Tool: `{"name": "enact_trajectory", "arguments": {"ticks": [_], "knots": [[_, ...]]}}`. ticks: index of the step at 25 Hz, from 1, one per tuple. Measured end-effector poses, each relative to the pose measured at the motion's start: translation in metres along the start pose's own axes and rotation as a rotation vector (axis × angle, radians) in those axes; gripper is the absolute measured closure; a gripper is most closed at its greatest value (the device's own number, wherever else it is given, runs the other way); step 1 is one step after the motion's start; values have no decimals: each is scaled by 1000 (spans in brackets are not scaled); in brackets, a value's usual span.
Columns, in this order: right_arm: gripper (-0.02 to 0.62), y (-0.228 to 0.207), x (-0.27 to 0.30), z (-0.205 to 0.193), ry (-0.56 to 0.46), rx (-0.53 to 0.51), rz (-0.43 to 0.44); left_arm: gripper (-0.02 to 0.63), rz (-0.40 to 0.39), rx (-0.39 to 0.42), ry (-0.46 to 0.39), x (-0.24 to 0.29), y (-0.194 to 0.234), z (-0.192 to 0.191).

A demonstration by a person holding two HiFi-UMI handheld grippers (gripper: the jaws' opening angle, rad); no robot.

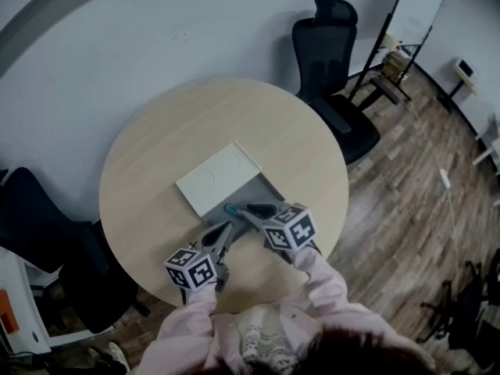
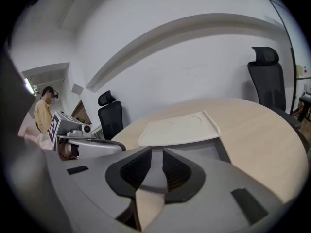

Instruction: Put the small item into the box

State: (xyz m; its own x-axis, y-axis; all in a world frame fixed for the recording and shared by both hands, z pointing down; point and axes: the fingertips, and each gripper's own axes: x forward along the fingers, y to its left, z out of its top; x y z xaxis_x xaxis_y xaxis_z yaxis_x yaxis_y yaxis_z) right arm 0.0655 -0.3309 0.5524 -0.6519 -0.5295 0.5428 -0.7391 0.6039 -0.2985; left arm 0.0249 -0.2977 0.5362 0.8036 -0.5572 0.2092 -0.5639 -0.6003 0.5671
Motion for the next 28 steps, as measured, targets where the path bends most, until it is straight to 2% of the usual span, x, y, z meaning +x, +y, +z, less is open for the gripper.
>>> {"name": "enact_trajectory", "arguments": {"ticks": [2, 7, 9, 18, 23, 28], "knots": [[568, 2, -6, 5, -38, 21, -9, 595, -3, 17, -1, 0, -3, 1], [569, 9, -16, 15, -111, 44, -15, 595, -9, 70, -4, -1, -12, 3], [595, 9, -20, 17, -134, 48, -31, 595, -8, 88, -8, -2, -14, 5], [595, 22, -27, 25, -202, 57, -10, 595, -5, 161, -20, -7, -19, 14], [597, 33, -36, 30, -268, 34, 30, 595, -3, 230, -26, -10, -26, 17], [598, 36, -39, 25, -282, -21, 26, 595, -4, 251, -29, -10, -30, 17]]}}
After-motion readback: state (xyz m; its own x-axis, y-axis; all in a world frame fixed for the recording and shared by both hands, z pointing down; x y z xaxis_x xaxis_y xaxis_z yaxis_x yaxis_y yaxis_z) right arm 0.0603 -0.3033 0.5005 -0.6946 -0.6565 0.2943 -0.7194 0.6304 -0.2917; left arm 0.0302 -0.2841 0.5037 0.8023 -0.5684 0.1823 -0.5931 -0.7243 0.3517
